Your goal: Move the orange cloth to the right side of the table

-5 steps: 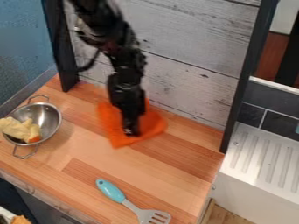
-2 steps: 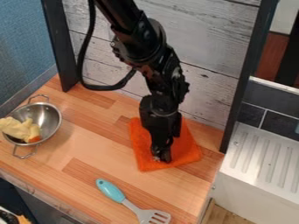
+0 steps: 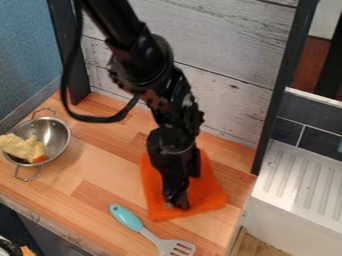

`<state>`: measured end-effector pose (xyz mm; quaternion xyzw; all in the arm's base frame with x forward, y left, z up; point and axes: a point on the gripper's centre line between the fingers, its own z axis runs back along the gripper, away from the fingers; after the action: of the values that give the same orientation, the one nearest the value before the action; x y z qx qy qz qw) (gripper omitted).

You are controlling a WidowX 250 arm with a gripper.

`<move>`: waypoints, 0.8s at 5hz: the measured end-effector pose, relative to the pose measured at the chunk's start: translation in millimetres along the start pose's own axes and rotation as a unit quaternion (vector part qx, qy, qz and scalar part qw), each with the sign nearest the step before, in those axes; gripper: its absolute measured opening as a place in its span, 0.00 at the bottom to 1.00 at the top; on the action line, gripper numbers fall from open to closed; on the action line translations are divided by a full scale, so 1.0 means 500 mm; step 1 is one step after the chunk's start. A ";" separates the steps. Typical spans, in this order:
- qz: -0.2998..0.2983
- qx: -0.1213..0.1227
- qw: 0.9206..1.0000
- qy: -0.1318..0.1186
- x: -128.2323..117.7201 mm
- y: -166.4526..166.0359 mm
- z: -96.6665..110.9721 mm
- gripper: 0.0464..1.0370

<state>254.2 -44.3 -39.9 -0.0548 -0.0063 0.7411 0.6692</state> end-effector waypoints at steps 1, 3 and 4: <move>0.009 -0.004 1.000 0.001 0.020 0.028 0.005 0.96; -0.008 -0.010 1.000 -0.001 0.014 0.015 0.033 0.96; -0.011 -0.024 1.000 -0.003 0.014 -0.002 0.060 0.96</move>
<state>252.0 -35.4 -10.3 -0.0683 -0.0269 0.7335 0.6757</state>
